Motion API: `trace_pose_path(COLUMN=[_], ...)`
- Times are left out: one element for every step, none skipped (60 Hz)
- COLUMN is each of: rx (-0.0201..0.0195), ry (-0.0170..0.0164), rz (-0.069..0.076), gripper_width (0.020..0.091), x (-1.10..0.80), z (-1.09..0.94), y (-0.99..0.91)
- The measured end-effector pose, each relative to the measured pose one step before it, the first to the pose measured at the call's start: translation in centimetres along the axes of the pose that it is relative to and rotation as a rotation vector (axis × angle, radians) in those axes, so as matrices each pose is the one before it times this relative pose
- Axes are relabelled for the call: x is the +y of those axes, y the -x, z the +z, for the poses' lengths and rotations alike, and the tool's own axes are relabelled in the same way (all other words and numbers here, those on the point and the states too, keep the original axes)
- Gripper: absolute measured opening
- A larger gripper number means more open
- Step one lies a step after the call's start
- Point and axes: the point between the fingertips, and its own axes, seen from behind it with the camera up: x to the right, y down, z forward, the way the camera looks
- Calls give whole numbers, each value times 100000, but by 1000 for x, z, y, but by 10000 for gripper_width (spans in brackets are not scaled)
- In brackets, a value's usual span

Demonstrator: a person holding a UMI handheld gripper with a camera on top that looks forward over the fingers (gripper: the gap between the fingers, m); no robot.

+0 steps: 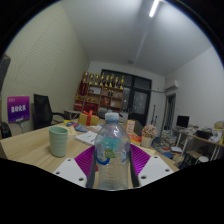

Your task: Pour water

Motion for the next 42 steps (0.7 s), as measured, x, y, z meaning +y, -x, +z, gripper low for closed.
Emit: trace_pose_path(rx=[135, 134, 296, 136, -133, -303, -342, -229, -226, -353, -469, -350, -457, 504, 187, 258, 416, 465, 518, 595, 802, -7, 1982, 763, 880, 530, 390, 385, 324, -421, 533, -129, 288, 201, -27, -200, -261, -331, -568, 309, 658, 468], ry=[13, 57, 178, -168, 178, 41, 46, 355, 495, 583, 631, 406, 223, -278, 9, 7, -226, -377, -407, -567, -688, -848, -614, -954, -443, -525, -545, -353, -273, -491, -214, -542, -586, -682, -861, -984, -1122, -1166, -1707, -680, -1249, -811], rz=[-856, -917, -707, -638, -770, -1011, -1175, -1228, -1339, -1496, -1759, -1712, -1791, -1949, -2879, -3450, -3905, -4449, -4910, -5483, -5998, -6628, -5621, -6476, -6718, -6656, -6407, -6109, -5946, -6159, -5554, -6138, -5856, -5876, -6094, -6321, -6474, -6497, -5998, -5766, -3985, -4017], gripper_width=[530, 499, 486, 486, 486, 486, 487, 487, 486, 484, 470, 465, 465, 465, 465, 467, 466, 464, 465, 464, 464, 466, 466, 465, 465, 465, 463, 464, 465, 462, 463, 465, 466, 468, 467, 466, 467, 467, 468, 468, 465, 467], x=[-56, -47, 8, 160, -266, -41, -43, 1, -1, -15, -23, -139, -100, -223, -368, -430, -491, -498, -550, -556, -591, -301, -774, -161, -610, -489, -434, -400, -313, 23, -547, -344, -466, -460, -467, -530, -588, -571, 84, -626, -283, -391], z=[-121, -118, -106, -152, -147, -57, 41, 37, 87, 94, 168, 240, -145, 900, 307, 309, 345, 349, 369, 397, 426, -103, 734, 870, 450, 498, 495, 531, 694, 54, 352, 858, 345, 329, 230, 175, 116, 54, -48, -848, 1578, 48], y=[18, 46, 13, -127, 168, 132, 177, 136, 133, 150, 164, 162, -242, 631, 44, -60, -74, -85, -124, -100, -190, -1378, 819, -185, -32, -88, -71, -42, 86, -736, 241, -67, 80, 34, 66, 72, 65, 41, -379, -571, 368, -209])
